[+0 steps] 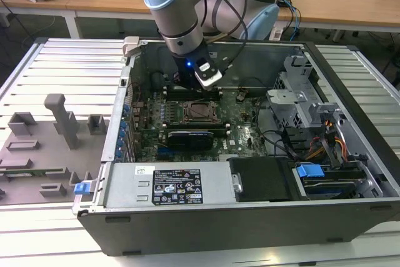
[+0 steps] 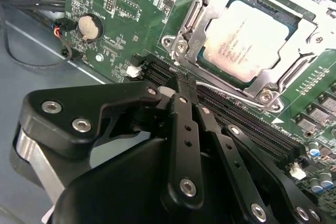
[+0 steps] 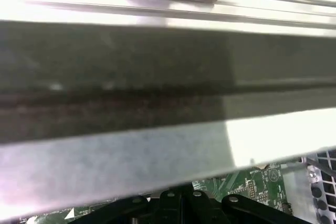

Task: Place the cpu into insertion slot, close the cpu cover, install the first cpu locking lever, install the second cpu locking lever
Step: 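Install the first cpu locking lever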

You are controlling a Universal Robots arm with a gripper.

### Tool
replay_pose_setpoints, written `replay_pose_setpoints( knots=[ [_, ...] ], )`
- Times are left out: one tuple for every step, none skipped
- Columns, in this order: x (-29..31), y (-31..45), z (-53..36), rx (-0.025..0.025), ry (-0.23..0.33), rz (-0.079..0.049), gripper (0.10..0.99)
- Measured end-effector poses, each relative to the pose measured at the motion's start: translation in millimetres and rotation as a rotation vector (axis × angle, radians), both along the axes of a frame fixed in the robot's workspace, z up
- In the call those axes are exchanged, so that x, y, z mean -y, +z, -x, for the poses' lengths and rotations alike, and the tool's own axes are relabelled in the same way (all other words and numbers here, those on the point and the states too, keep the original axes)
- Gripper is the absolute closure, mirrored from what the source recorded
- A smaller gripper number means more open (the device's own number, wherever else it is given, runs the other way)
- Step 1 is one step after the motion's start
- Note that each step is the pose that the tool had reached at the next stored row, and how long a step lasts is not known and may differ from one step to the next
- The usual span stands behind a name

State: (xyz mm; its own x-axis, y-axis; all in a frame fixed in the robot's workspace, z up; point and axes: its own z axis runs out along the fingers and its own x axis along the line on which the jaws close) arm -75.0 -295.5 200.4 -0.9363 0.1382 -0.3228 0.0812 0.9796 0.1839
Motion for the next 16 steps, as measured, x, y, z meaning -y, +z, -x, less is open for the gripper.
replay_pose_setpoints(
  knots=[
    [0.0, -0.1, 0.4, -0.0001, -0.005, 0.000, 0.980],
    [-0.1, -0.3, 0.8, -0.0002, -0.010, 0.000, 0.980],
    [-0.2, -0.7, 1.7, 0.0000, -0.020, 0.000, 0.980],
    [-0.3, -1.0, 2.4, -0.0001, -0.027, 0.000, 0.980],
    [-0.4, -1.2, 2.8, -0.0001, -0.032, 0.000, 0.980],
    [-0.5, -1.4, 3.4, -0.0001, -0.037, 0.000, 0.980],
    [-0.7, -1.6, 3.8, -0.0001, -0.040, 0.000, 0.980],
    [-1.1, -1.9, 4.3, 0.0000, -0.045, 0.000, 0.980],
    [-1.3, -2.1, 4.7, 0.0000, -0.049, 0.000, 0.980],
    [-1.5, -2.4, 5.1, 0.0001, -0.053, 0.000, 0.980],
    [-1.7, -2.7, 5.6, 0.0000, -0.058, 0.000, 0.980],
    [-1.8, -4.1, 5.8, -0.0002, -0.071, 0.000, 0.980],
    [-1.8, -5.4, 5.8, -0.0004, -0.080, 0.000, 0.980],
    [-1.8, -5.9, 5.8, -0.0005, -0.084, 0.000, 0.980],
    [-1.7, -6.6, 5.9, -0.0008, -0.093, 0.000, 0.980],
    [-1.7, -7.3, 5.9, -0.0008, -0.099, 0.000, 0.980]
  ],
)
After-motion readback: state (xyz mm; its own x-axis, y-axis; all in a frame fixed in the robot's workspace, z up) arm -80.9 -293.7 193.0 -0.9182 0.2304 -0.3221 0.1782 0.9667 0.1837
